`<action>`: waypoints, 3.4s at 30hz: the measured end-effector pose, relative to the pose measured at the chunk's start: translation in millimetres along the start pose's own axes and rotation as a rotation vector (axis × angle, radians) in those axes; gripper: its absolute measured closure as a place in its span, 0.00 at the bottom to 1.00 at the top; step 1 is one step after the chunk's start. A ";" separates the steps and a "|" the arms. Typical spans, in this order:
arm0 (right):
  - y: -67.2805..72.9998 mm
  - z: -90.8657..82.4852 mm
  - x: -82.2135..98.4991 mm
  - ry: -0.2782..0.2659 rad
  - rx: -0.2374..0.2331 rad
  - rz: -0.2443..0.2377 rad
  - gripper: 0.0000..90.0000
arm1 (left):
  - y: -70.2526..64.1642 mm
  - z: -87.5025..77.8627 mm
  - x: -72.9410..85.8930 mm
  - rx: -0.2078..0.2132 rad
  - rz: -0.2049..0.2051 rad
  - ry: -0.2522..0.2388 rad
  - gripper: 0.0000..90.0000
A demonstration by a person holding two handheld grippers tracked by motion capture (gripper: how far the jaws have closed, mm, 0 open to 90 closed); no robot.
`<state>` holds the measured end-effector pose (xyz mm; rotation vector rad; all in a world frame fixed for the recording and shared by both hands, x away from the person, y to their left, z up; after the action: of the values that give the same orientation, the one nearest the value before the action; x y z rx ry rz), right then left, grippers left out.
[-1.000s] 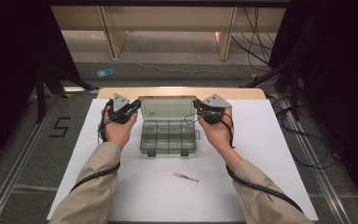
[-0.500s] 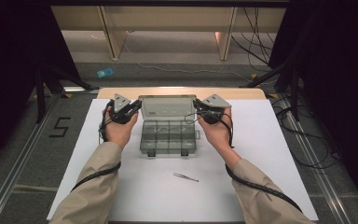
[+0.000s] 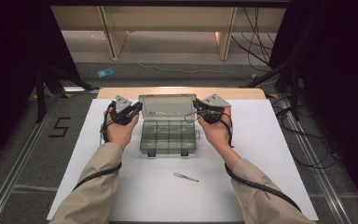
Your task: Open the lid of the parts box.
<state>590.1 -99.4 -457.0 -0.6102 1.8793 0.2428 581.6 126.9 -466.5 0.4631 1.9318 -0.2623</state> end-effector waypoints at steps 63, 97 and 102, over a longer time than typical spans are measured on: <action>-6.2 23.9 43.8 0.198 -0.039 0.074 0.55 | 2.2 10.9 27.8 0.008 -0.044 0.139 0.36; -20.0 27.1 40.4 0.222 -0.045 0.109 0.39 | -10.3 4.2 21.9 0.060 -0.054 0.142 0.29; -10.5 7.9 40.8 0.243 -0.135 0.059 0.29 | -12.8 -9.2 21.1 0.078 -0.058 0.151 0.19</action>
<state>590.8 -116.9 -496.2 -0.7016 2.1296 0.3496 561.2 123.2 -482.7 0.4900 2.0899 -0.3502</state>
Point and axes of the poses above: each handheld gripper's, and its own axes: z roughly forward along the jaws, x roughly out of its underside, y roughly to its left, the point moved 10 cm from there along z, roughly forward along the jaws, and after that the axes turned 6 degrees about y, right-handed, at the moved point
